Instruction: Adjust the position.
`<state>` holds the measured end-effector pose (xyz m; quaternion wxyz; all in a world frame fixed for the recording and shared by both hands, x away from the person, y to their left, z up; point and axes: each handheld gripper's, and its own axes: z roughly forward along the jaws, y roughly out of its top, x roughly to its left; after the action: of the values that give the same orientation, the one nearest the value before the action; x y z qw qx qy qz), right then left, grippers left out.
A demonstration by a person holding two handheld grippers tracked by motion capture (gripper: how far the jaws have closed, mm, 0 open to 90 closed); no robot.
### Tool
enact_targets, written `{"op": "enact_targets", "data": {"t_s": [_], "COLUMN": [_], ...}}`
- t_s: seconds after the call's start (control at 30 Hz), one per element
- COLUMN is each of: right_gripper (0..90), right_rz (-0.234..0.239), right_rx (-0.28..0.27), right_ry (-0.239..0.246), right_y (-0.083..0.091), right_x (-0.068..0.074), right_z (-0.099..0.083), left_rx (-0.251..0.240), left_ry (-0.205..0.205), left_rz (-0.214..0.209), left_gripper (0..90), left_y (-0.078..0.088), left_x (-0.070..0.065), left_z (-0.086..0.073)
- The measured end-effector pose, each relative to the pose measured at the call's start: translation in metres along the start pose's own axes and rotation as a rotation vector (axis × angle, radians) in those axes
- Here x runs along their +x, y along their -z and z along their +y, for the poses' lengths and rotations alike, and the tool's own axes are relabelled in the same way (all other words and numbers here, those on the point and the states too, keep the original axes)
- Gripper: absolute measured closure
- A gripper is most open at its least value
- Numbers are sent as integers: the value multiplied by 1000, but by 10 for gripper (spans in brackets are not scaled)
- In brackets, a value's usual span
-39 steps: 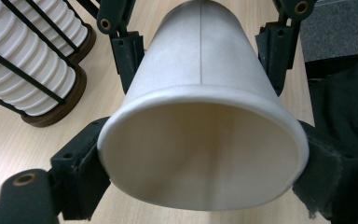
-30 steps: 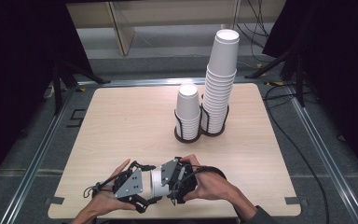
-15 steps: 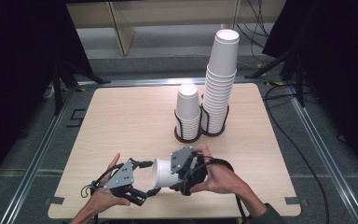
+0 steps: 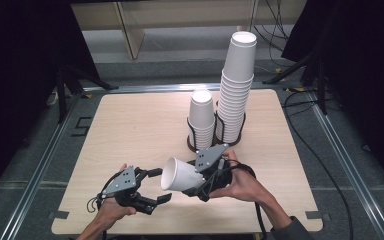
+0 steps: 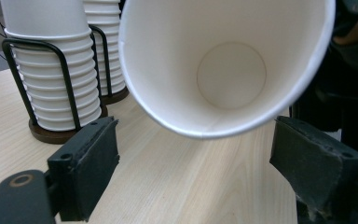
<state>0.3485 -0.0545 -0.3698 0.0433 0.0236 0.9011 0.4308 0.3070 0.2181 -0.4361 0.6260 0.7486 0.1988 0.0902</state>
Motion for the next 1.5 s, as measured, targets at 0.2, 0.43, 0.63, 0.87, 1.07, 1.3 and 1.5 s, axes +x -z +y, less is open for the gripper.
{"op": "enact_targets", "data": {"t_s": [0.2,0.43,0.63,0.87,1.07,1.3,1.5], "right_gripper": [208,208,208,206,204,190,153], "right_rz": [31,62,87,118,122,136,115], "right_rx": [-31,-40,-47,-62,-80,-97,-84], "right_ry": [-14,-26,-23,-36,-36,-62,-102], "right_y": [-7,-15,-24,-32,-34,-37,-33], "right_x": [-1,0,2,4,3,1,-2], "right_z": [-5,-9,-11,-13,-15,-19,-22], "left_rx": [-23,-34,-50,-81,-87,-82,-76], "left_ry": [28,54,62,60,61,34,12], "left_rz": [-23,-30,-31,-46,-51,-45,-14], "left_gripper": [131,94,48,42,69,102,112], "left_y": [-1,-5,-6,-9,-6,-4,1], "left_x": [0,-4,-5,-6,-5,-5,-6], "left_z": [0,1,1,0,1,4,8]}}
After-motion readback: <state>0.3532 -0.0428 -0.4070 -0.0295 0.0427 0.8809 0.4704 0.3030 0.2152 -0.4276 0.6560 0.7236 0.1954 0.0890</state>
